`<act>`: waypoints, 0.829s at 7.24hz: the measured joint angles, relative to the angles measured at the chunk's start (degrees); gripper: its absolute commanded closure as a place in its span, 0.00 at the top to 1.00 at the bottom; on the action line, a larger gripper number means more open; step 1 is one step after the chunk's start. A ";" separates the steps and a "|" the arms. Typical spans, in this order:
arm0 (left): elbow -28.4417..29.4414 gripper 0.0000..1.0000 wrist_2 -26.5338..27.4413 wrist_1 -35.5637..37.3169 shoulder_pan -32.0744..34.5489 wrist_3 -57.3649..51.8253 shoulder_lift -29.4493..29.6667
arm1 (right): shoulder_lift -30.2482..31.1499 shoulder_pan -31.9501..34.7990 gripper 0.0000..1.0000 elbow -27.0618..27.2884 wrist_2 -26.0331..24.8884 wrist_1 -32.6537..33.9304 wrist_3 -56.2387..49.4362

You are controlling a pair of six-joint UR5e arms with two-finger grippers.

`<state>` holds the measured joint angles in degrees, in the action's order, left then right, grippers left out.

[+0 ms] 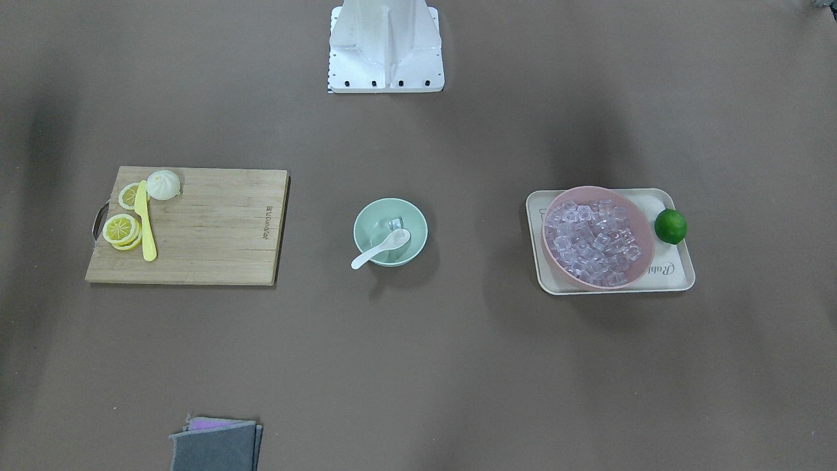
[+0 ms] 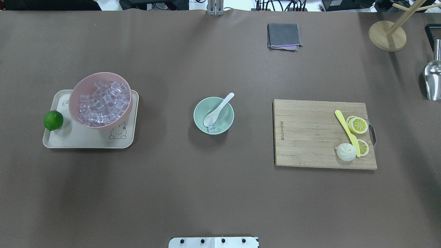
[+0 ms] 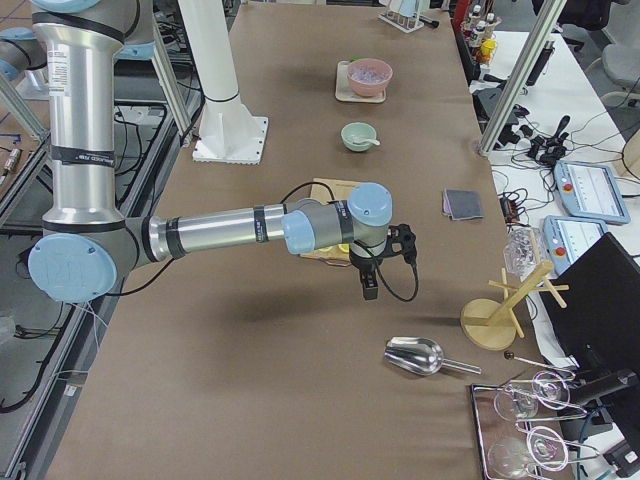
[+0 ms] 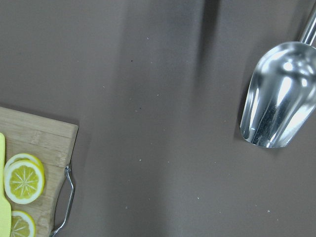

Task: Put spoon and ice into bowl

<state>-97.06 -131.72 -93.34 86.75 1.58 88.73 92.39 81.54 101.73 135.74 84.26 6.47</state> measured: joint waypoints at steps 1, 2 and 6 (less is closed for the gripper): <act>-0.19 0.98 -0.60 0.27 0.00 -4.23 -0.10 | -0.32 -0.48 1.00 -0.18 -0.29 -0.14 -0.09; -0.14 0.98 -1.77 0.26 0.00 -7.26 -0.46 | -0.89 -0.87 1.00 -0.71 -0.62 -0.40 -0.12; 0.50 0.98 -4.38 -0.43 0.67 -9.03 -0.81 | -2.86 -1.33 1.00 -3.51 -0.94 -1.25 0.03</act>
<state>-96.56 -136.10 -93.77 87.41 -7.45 87.92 89.53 80.21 98.22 134.80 83.01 6.50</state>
